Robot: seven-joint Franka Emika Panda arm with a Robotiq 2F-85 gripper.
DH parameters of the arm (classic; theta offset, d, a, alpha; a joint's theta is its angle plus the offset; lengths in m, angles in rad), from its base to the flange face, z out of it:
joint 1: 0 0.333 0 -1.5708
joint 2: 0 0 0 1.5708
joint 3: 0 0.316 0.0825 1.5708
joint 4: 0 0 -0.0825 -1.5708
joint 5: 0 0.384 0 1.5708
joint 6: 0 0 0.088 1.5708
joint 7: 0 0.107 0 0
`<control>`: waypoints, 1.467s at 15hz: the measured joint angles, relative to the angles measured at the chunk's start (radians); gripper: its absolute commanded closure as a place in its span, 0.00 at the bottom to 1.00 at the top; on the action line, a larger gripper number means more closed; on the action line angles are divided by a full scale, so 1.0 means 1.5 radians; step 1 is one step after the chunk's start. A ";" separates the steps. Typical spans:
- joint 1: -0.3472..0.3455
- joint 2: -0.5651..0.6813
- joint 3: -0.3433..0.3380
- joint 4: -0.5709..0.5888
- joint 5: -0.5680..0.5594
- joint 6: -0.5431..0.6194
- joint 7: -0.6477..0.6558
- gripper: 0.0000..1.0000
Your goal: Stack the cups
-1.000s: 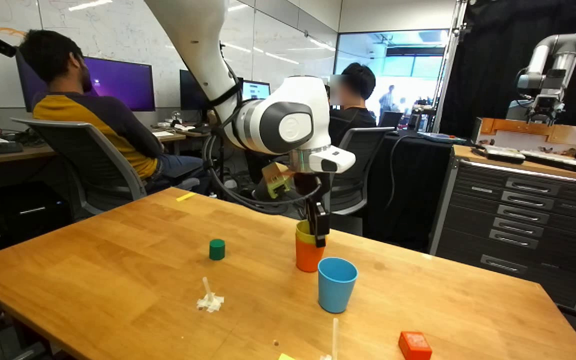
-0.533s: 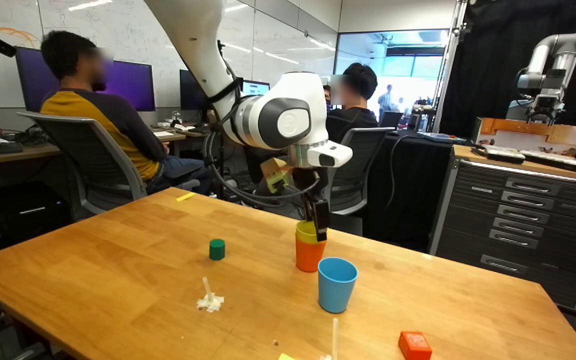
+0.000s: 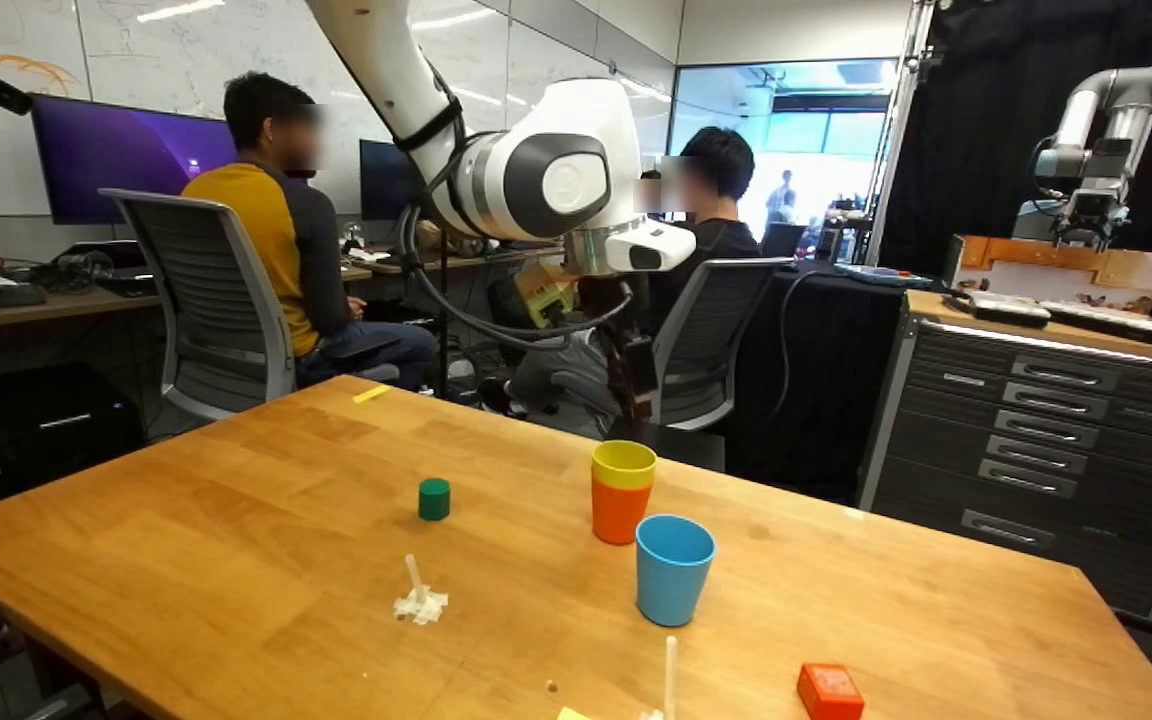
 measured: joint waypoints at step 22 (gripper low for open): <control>-0.061 -0.202 -0.066 -0.303 0.002 0.120 0.000 0.00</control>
